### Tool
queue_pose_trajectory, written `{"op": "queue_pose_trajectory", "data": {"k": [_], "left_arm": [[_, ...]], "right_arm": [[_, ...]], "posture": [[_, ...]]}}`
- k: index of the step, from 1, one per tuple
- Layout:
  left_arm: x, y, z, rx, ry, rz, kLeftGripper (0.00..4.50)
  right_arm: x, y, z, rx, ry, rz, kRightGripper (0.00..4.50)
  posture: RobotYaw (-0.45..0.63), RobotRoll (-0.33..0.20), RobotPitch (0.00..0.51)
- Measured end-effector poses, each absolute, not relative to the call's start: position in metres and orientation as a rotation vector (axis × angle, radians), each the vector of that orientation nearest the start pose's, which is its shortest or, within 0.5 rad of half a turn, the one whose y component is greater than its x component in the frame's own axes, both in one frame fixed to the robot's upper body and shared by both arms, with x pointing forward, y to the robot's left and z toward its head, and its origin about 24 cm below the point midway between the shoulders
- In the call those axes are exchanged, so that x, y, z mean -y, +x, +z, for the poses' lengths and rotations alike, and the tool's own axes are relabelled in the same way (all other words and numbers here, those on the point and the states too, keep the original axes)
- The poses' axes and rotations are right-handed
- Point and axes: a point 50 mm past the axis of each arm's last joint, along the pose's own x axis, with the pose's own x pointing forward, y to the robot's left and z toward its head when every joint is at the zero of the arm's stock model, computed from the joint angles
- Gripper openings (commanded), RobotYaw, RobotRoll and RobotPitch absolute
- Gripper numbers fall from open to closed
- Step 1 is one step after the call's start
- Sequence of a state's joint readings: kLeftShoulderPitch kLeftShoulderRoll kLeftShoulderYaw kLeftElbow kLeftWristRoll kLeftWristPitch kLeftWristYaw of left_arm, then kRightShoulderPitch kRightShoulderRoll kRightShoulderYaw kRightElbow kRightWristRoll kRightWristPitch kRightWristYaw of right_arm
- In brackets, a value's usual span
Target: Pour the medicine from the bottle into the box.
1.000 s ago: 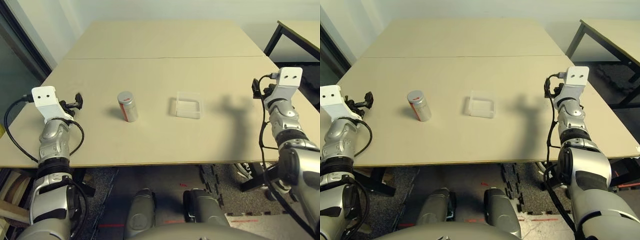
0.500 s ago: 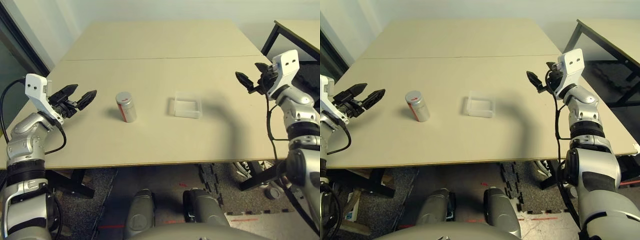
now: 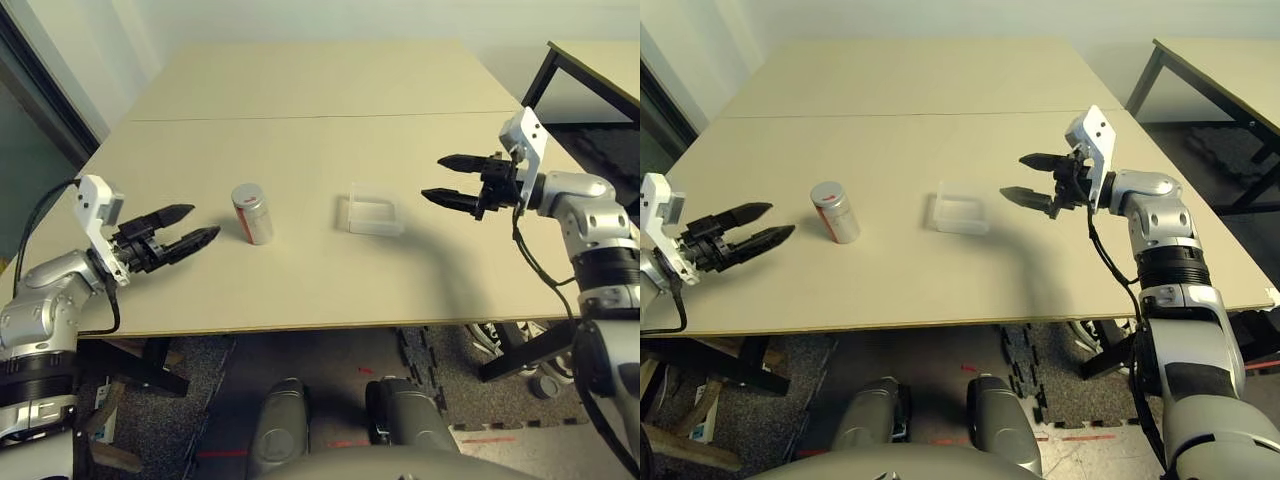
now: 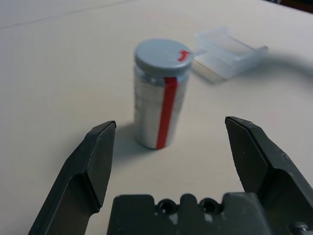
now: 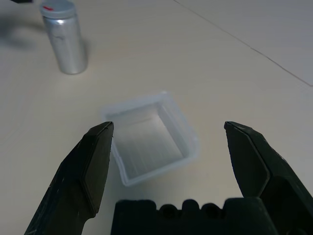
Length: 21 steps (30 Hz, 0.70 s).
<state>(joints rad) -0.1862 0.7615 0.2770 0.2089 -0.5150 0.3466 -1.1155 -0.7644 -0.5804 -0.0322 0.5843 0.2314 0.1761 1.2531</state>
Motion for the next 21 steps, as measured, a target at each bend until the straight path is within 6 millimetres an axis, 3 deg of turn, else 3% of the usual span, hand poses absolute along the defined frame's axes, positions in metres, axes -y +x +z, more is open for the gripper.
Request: {"op": "queue_pose_trajectory", "data": {"k": [7, 21], "left_arm": [[-0.287, 0.269, 0.106, -0.212, 0.038, -0.816, 4.48], [-0.275, 0.292, 0.094, -0.124, 0.08, -0.782, 4.48]], "right_arm": [[0.209, 0.342, 0.167, -0.133, -0.256, 1.157, 4.5], [0.208, 0.332, 0.165, -0.164, -0.243, 1.171, 4.5]], "posture": [[-0.05, 0.0, 0.071], [-0.08, 0.0, 0.07]]}}
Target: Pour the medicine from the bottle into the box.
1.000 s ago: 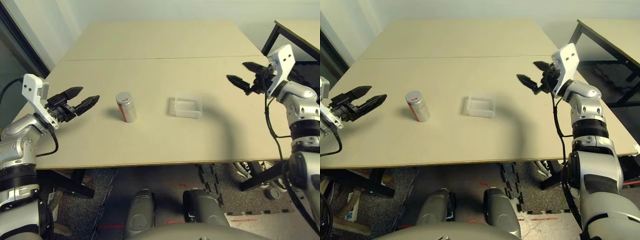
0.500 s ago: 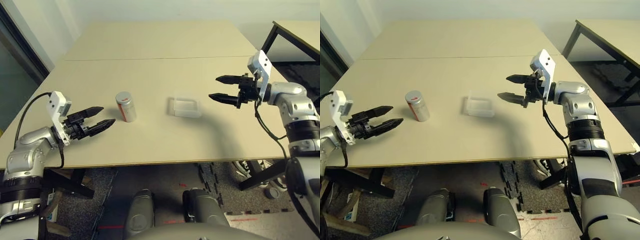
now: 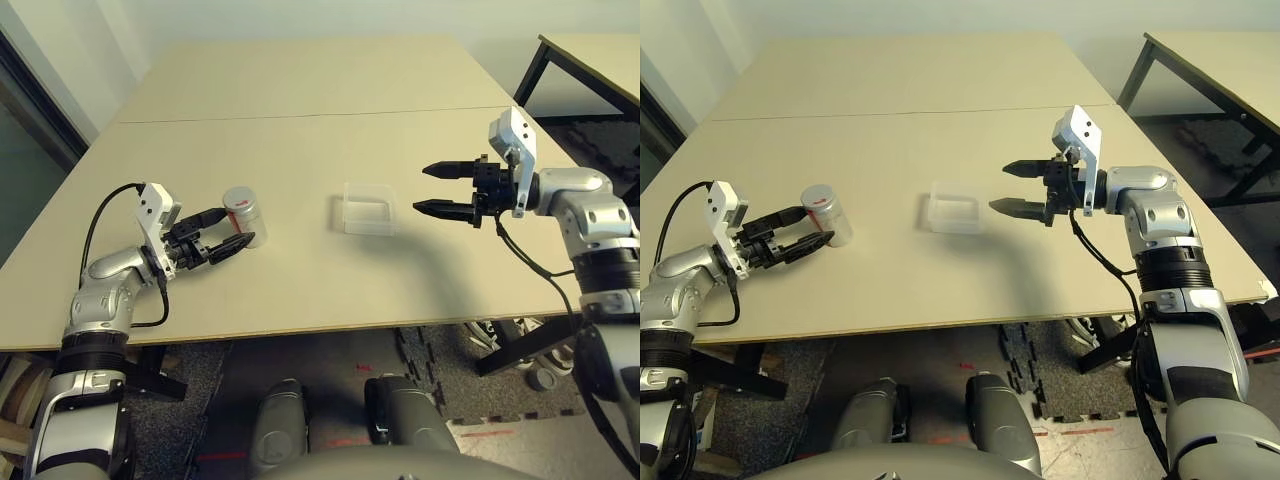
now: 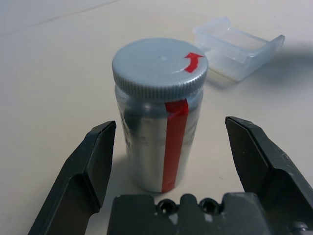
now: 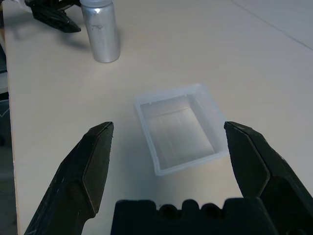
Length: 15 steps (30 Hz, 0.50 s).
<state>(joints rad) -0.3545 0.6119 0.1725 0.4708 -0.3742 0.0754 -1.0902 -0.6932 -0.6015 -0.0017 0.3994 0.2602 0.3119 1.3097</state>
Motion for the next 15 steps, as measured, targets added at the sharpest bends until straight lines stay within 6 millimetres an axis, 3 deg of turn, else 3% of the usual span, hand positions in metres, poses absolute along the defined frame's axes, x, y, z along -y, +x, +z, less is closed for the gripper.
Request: {"op": "queue_pose_trajectory", "data": {"k": [15], "left_arm": [[-0.259, 0.308, 0.08, -0.078, 0.085, -0.771, 4.48]], "right_arm": [[0.205, 0.33, 0.167, -0.163, -0.209, 1.173, 4.5]], "posture": [[-0.11, 0.0, 0.075]]}}
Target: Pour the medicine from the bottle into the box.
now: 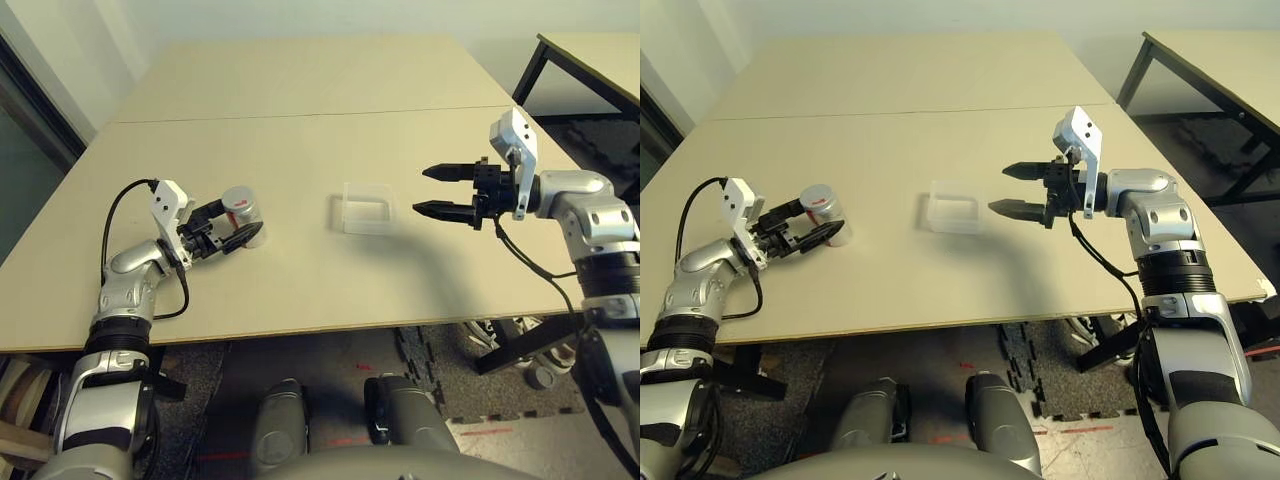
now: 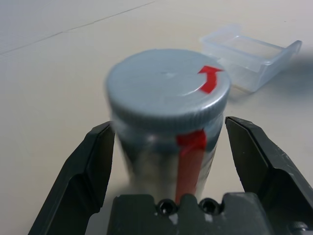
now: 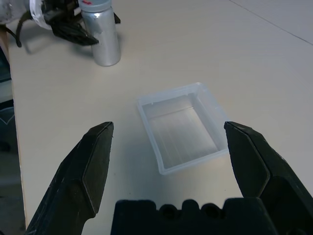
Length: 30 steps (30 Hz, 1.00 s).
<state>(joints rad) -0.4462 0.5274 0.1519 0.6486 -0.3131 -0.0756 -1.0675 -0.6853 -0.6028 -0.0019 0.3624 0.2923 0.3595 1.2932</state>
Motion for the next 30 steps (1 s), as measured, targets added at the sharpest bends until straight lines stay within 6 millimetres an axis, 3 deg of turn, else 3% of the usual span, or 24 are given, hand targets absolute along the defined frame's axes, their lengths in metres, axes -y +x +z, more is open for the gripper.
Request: {"op": "queue_pose_trajectory", "data": {"k": [10, 13, 16, 25, 30], "left_arm": [[-0.254, 0.321, 0.076, -0.076, 0.073, -0.738, 4.48], [-0.252, 0.323, 0.074, -0.073, 0.068, -0.731, 3.87], [-0.251, 0.324, 0.071, -0.074, 0.061, -0.73, 2.81], [-0.244, 0.322, 0.072, -0.099, 0.021, -0.85, 2.79], [-0.237, 0.319, 0.088, -0.125, 0.015, -1.025, 2.79]], "right_arm": [[0.205, 0.327, 0.166, -0.165, -0.198, 1.164, 4.5], [0.204, 0.326, 0.166, -0.165, -0.192, 1.164, 4.5], [0.204, 0.326, 0.166, -0.163, -0.188, 1.161, 4.5], [0.204, 0.327, 0.166, -0.163, -0.175, 1.155, 4.5], [0.191, 0.327, 0.171, -0.182, -0.161, 1.198, 4.5]], "posture": [[-0.12, 0.0, 0.076], [-0.12, 0.0, 0.076], [-0.13, 0.0, 0.073], [-0.11, 0.0, 0.075], [-0.1, 0.0, 0.077]]}}
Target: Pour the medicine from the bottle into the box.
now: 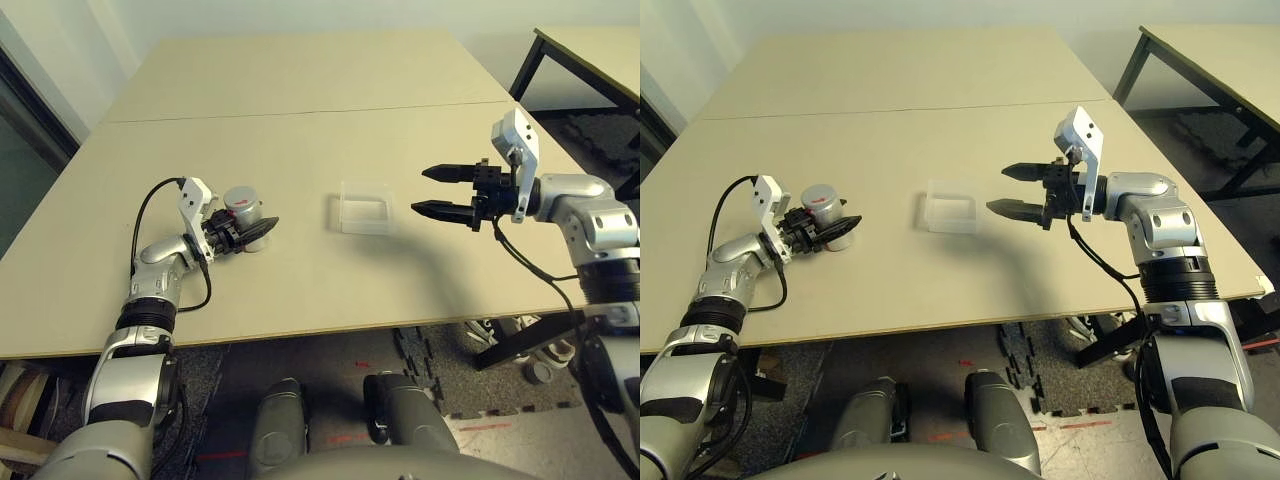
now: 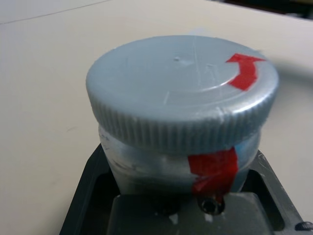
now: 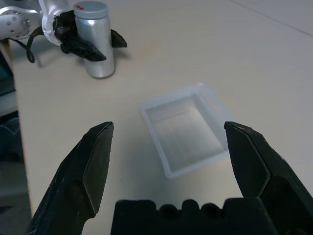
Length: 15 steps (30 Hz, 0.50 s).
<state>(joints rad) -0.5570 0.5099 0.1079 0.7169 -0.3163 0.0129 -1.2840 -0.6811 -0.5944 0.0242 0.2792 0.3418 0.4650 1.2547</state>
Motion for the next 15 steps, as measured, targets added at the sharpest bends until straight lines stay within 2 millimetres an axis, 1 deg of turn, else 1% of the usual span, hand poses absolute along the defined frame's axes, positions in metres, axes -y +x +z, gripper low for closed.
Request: {"op": "queue_pose_trajectory", "data": {"k": [3, 6, 8, 11, 15], "left_arm": [[-0.234, 0.319, 0.1, -0.133, 0.028, -1.101, 2.79], [-0.227, 0.319, 0.111, -0.119, 0.042, -1.169, 2.79], [-0.224, 0.319, 0.112, -0.137, 0.044, -1.2, 2.79], [-0.215, 0.318, 0.115, -0.157, 0.062, -1.266, 2.79], [-0.204, 0.318, 0.124, -0.139, 0.086, -1.327, 2.79]], "right_arm": [[0.17, 0.323, 0.174, -0.192, -0.14, 1.283, 4.5], [0.154, 0.321, 0.177, -0.19, -0.125, 1.339, 4.5], [0.145, 0.323, 0.181, -0.188, -0.115, 1.358, 4.5], [0.122, 0.324, 0.191, -0.147, -0.091, 1.411, 4.5], [0.108, 0.328, 0.197, -0.122, -0.085, 1.437, 4.5]], "posture": [[-0.09, 0.0, 0.077], [-0.09, 0.0, 0.075], [-0.08, 0.0, 0.073], [-0.08, 0.0, 0.071], [-0.08, 0.0, 0.068]]}}
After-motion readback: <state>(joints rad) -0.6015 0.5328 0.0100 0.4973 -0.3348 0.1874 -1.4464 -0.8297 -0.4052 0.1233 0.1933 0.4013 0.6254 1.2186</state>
